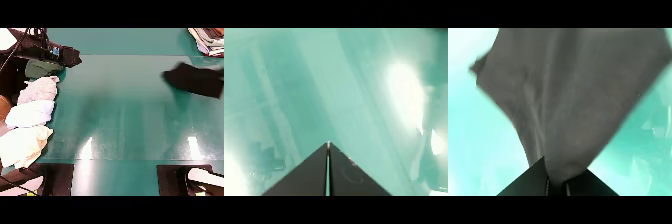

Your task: Fold the shirts.

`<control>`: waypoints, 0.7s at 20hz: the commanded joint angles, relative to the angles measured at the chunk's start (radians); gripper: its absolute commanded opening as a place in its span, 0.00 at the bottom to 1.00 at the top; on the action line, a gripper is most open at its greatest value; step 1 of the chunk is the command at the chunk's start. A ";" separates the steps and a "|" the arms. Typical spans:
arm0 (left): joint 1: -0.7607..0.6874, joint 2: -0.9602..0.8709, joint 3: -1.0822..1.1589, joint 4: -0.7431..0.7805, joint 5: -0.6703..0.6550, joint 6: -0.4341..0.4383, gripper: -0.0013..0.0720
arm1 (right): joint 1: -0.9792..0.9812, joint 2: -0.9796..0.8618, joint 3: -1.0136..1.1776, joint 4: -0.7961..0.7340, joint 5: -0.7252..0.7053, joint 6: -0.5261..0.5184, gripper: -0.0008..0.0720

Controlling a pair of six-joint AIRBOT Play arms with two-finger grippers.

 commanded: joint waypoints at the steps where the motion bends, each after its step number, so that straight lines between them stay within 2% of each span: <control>1: -0.009 0.000 0.000 -0.003 0.017 -0.002 0.05 | -0.286 0.112 -0.161 -0.034 -0.068 0.069 0.03; 5: -0.009 0.000 0.000 -0.003 0.037 -0.001 0.05 | -0.430 0.171 -0.304 -0.053 -0.073 0.073 0.03; 10: -0.009 0.000 0.000 -0.003 0.035 0.000 0.05 | -0.432 0.172 -0.293 -0.256 -0.003 0.073 0.04; 11: -0.009 0.000 0.000 -0.003 0.035 0.000 0.05 | -0.432 0.172 -0.273 -0.303 0.012 0.073 0.23; 12: -0.009 0.000 0.000 -0.003 0.035 0.000 0.05 | -0.432 0.172 -0.246 -0.371 0.031 0.073 0.54; 13: -0.009 0.000 0.000 -0.003 0.034 0.000 0.05 | -0.432 0.172 -0.218 -0.436 0.048 0.072 0.69; 14: -0.009 0.000 0.000 -0.003 0.034 0.000 0.05 | -0.432 0.172 -0.183 -0.503 0.071 0.072 0.73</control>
